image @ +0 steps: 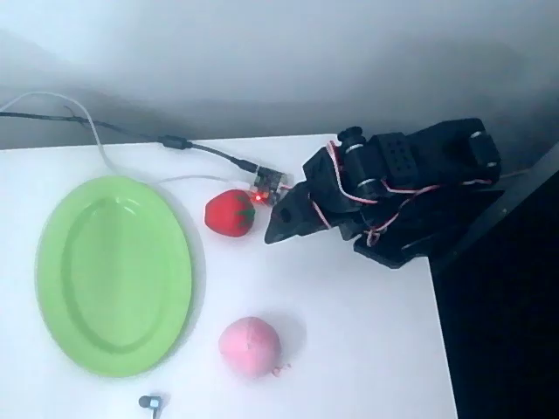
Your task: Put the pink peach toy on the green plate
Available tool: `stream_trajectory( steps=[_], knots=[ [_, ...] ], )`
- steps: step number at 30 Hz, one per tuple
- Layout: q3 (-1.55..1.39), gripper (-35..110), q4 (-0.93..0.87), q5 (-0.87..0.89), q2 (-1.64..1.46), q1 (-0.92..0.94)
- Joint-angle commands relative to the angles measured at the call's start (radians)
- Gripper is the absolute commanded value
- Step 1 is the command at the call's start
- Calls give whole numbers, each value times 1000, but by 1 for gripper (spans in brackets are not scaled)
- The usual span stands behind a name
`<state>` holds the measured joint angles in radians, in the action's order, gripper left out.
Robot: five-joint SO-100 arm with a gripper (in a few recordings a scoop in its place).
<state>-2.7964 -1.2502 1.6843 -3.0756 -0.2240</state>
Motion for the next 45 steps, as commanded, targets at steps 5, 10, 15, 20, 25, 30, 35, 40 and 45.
stream_trajectory(
  steps=[5,10,15,20,25,30,35,40,45],
  knots=[
    [525,0,-23,91,460,-179],
    [746,0,-2,161,699,-287],
    [805,0,-46,199,813,-391],
    [799,7,-126,199,841,-437],
    [804,23,-221,245,857,-454],
    [793,26,-239,282,887,-476],
    [793,26,-184,278,933,-482],
    [796,27,-123,282,957,-482],
    [799,29,-66,285,977,-482]
  ],
)
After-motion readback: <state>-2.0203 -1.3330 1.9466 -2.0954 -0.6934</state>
